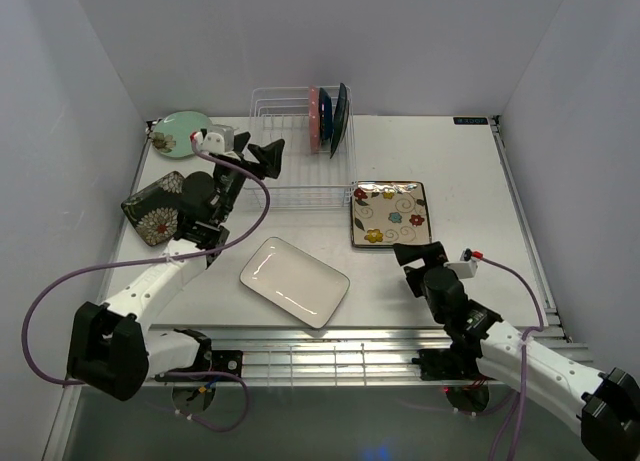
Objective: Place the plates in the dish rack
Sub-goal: Pick up the plate at the center of the board.
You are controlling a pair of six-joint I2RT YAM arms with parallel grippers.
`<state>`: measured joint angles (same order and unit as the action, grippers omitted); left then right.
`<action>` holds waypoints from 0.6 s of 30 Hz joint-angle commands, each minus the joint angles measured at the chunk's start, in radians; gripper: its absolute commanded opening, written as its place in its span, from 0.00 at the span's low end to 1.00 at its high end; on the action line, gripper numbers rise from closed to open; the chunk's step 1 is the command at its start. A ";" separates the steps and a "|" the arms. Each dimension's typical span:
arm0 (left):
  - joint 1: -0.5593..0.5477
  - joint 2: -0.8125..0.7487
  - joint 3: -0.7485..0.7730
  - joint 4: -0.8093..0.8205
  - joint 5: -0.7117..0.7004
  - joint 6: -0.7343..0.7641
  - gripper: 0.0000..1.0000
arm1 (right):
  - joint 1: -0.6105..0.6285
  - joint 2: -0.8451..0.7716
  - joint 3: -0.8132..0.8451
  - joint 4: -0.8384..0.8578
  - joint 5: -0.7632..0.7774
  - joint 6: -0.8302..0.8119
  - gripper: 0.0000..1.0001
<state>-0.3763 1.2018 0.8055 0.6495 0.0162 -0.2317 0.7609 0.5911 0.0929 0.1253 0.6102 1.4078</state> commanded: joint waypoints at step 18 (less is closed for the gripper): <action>-0.001 -0.082 -0.154 0.076 0.128 0.212 0.98 | -0.060 0.279 -0.078 0.379 0.069 0.099 0.97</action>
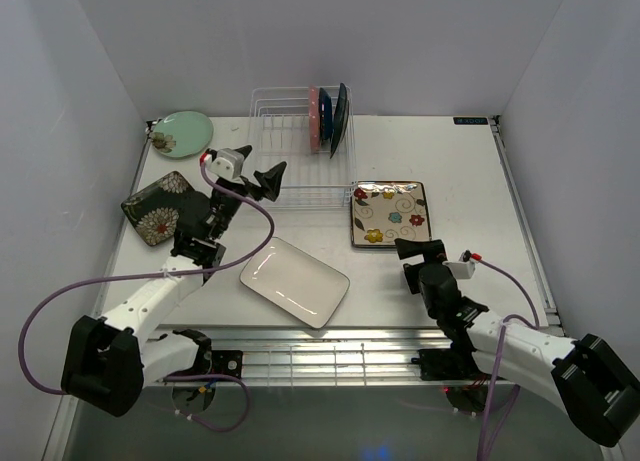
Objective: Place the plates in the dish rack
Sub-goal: Pick up the plate at the center of the board.
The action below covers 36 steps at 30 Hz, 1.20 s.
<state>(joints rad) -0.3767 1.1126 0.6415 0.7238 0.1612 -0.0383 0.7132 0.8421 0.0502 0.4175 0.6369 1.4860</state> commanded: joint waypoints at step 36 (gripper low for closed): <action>0.001 -0.023 -0.014 0.008 -0.166 0.034 0.98 | -0.156 0.911 0.030 1.013 -0.160 0.010 0.77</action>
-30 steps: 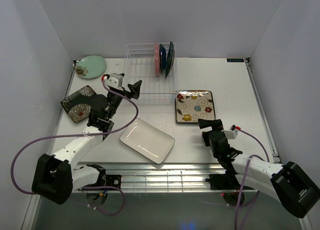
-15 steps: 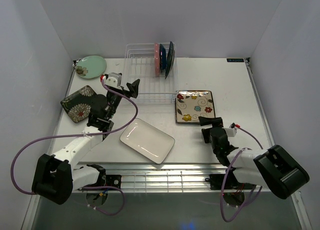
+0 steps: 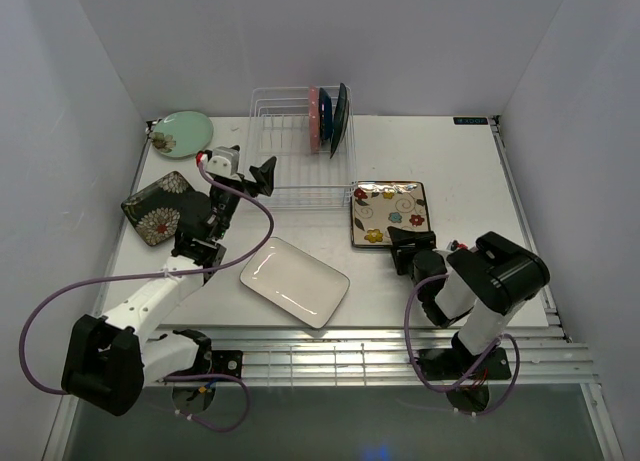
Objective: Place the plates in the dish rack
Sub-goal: Pick up the plate at the center of the board.
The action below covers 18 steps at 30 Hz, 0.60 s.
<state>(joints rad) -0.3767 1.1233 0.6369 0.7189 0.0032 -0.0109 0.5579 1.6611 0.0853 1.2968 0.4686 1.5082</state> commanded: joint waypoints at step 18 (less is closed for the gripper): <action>-0.001 -0.033 -0.016 0.019 -0.005 0.006 0.98 | 0.010 0.152 -0.010 0.202 0.123 0.001 0.32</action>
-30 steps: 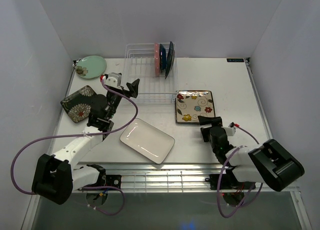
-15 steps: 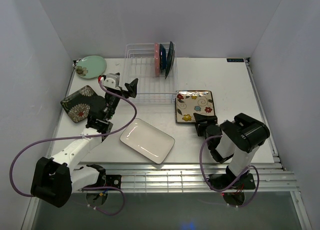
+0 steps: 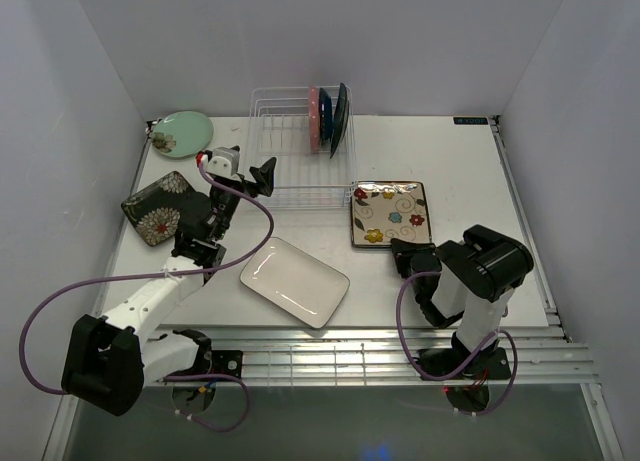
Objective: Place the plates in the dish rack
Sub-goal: Pick up the plate at the center of the board.
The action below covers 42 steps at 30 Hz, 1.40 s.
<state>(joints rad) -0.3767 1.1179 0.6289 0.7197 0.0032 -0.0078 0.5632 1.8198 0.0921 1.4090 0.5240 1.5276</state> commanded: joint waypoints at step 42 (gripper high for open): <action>0.001 -0.023 -0.029 0.021 0.179 0.097 0.98 | 0.055 -0.978 0.093 -0.932 0.295 -0.429 0.08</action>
<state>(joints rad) -0.3767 1.1179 0.6102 0.7345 0.1650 0.0784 0.6121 0.8745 0.1104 0.4419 0.7410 1.1763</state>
